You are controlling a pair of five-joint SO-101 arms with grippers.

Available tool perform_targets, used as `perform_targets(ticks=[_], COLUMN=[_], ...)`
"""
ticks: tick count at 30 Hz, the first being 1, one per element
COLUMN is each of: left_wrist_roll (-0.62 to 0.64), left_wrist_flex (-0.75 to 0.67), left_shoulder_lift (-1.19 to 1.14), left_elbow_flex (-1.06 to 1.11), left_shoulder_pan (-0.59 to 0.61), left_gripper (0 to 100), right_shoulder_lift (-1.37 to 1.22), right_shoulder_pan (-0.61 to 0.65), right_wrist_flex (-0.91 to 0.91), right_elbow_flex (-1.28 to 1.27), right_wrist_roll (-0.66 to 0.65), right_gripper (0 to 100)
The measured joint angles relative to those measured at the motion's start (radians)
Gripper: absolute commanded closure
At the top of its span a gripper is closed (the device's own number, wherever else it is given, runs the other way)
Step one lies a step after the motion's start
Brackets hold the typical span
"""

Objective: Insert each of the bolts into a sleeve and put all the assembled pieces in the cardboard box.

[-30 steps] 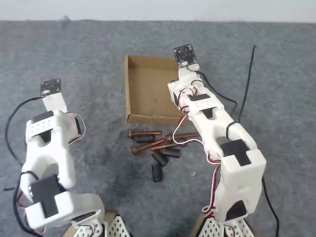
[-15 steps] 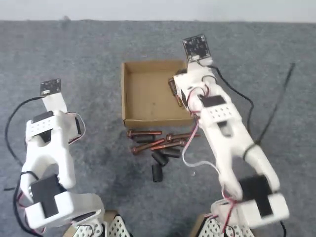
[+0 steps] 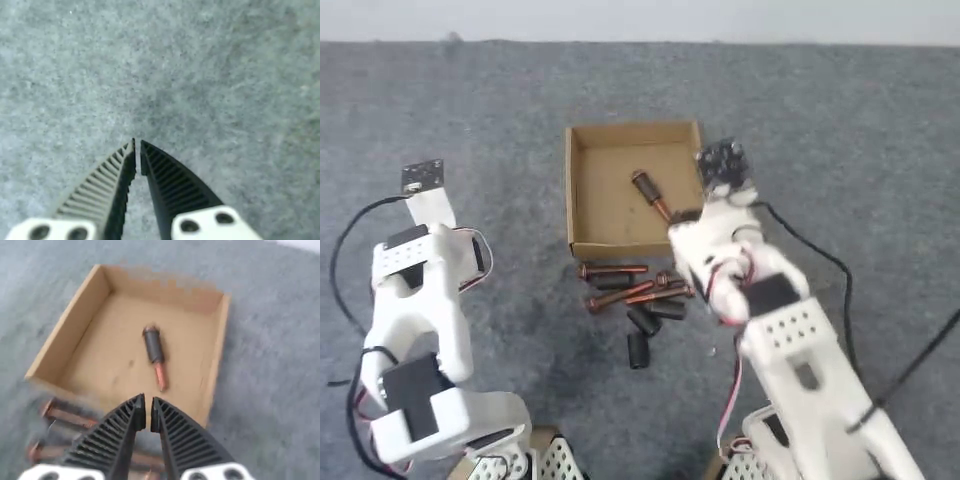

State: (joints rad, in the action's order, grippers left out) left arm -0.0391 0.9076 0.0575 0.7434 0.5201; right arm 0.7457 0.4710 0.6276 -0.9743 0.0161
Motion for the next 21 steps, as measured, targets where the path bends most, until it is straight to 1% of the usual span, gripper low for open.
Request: perform_targets(ticks=[4,9,14,19,21], left_wrist_roll=[0.000,0.000,0.000,0.000,0.000], left_wrist_flex=[0.000,0.000,0.000,0.000,0.000], left_shoulder_lift=[0.000,0.000,0.000,0.000,0.000], left_elbow_flex=[0.000,0.000,0.000,0.000,0.000], left_shoulder_pan=[0.000,0.000,0.000,0.000,0.000], left_gripper=[99,99,99,99,99], right_shoulder_lift=[0.106,0.121,0.049,-0.075,-0.118], right_shoulder_pan=[0.098,0.152,0.155,0.158,0.161], right_wrist_flex=[0.123,0.239,0.252,0.252,0.252], right_elbow_flex=[-0.043,-0.046,-0.046,-0.046,-0.046], right_wrist_roll=[-0.031,-0.172,-0.336,-0.367,-0.381], right_gripper=[99.0,99.0,98.9,98.7,95.9])
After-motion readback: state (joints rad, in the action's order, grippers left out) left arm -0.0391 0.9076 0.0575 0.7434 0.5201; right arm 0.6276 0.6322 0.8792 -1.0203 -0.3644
